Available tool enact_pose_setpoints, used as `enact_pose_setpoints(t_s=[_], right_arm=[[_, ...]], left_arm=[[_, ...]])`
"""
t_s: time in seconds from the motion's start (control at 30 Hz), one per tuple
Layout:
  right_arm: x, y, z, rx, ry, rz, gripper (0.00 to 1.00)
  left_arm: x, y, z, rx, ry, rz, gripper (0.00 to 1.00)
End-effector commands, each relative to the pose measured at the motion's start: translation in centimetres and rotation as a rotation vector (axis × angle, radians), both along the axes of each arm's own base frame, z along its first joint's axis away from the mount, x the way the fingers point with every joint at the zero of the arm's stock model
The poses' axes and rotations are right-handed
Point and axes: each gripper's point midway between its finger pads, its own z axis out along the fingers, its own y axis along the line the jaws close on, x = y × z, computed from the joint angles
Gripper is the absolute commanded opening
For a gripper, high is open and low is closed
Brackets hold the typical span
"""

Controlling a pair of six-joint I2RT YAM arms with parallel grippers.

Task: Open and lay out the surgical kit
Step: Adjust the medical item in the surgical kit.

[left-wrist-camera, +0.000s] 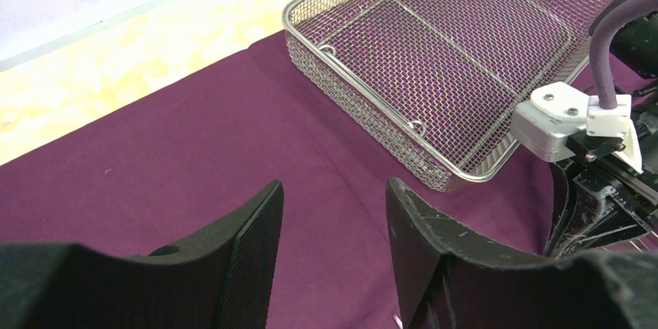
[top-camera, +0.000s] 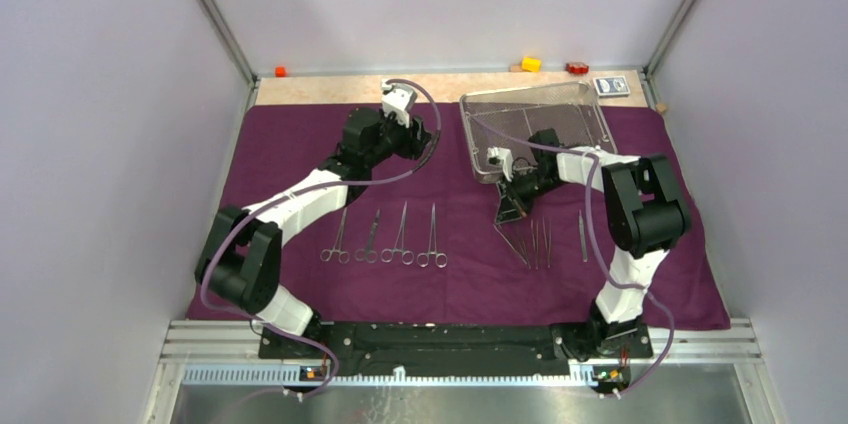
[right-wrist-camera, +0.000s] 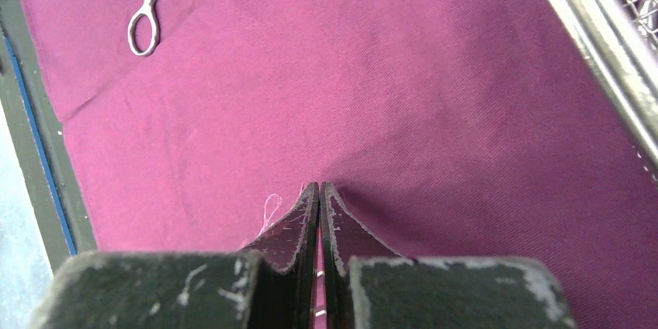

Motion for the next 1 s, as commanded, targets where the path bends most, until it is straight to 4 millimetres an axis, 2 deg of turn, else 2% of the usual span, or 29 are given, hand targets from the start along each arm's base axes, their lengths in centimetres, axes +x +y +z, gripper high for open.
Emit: enact_pose_setpoints(t_s=[0.0,0.2,0.63,0.97], right_arm=[[2.0,0.2,1.6,0.017,-0.073,-0.044,0.00],[2.4,0.0,1.5,-0.007,-0.060,-0.115,0.00],[2.6,-0.1,2.8,-0.009,-0.067,-0.184,0.00],[2.2,-0.8,1.3,-0.064,0.012,-0.297,0.00]], left_arm=[[0.4,-0.4,1.3,-0.028,-0.038,-0.012,0.57],[0.3,-0.4,1.5,-0.030,-0.043,-0.013,0.57],[0.2,-0.4,1.8,-0.036,-0.045,-0.017,0.57],[0.2,-0.5,1.7,-0.038,-0.040,-0.019,0.57]])
